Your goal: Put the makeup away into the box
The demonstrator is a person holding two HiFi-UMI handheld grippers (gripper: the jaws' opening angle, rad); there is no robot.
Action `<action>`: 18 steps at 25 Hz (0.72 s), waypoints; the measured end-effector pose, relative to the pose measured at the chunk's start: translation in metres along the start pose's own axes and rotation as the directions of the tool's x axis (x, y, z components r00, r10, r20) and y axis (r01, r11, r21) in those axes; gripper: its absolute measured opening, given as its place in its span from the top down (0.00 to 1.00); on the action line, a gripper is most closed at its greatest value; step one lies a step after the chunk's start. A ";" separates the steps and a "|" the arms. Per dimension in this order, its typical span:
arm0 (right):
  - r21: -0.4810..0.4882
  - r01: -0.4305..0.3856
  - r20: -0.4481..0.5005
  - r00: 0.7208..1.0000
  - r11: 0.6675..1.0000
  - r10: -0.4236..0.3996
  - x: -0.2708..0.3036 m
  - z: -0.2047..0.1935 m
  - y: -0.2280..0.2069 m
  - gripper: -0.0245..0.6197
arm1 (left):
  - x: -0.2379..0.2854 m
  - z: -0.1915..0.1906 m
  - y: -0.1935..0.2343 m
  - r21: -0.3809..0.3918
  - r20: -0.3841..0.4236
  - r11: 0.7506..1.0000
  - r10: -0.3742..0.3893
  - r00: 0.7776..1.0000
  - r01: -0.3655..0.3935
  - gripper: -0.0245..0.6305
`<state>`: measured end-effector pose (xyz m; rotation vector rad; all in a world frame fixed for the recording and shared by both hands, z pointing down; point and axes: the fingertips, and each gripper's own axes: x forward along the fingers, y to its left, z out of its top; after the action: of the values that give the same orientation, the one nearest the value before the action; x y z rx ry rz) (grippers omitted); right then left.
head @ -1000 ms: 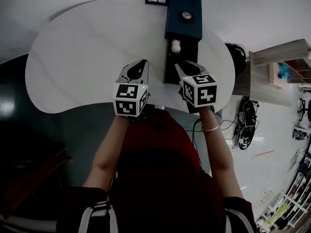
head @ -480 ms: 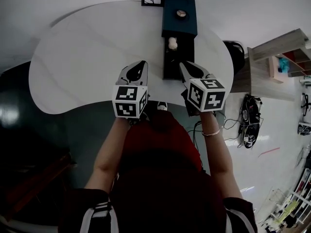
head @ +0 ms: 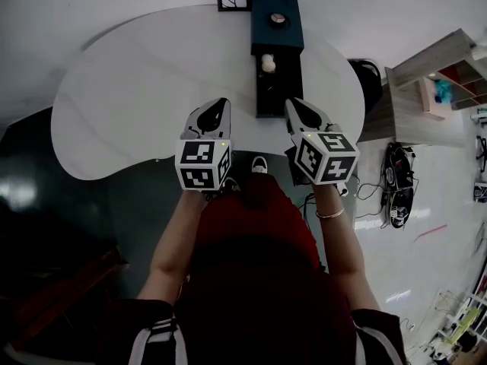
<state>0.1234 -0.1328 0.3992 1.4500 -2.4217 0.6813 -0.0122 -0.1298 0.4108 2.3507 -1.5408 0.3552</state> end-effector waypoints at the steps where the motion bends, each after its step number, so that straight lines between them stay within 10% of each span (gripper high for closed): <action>1: -0.002 0.004 0.013 1.000 1.000 -0.004 -0.003 0.001 0.001 0.94 | -0.003 0.001 -0.001 0.001 0.006 1.000 0.000 1.000 0.000 0.93; 18: -0.067 0.061 0.093 0.994 0.996 -0.055 -0.031 -0.009 0.017 0.94 | -0.038 0.012 -0.013 -0.004 0.067 1.000 -0.025 0.997 0.025 0.93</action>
<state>0.1226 -0.0978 0.3888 1.5485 -2.4335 0.5233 -0.0147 -0.0973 0.3844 2.3987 -1.5390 0.2687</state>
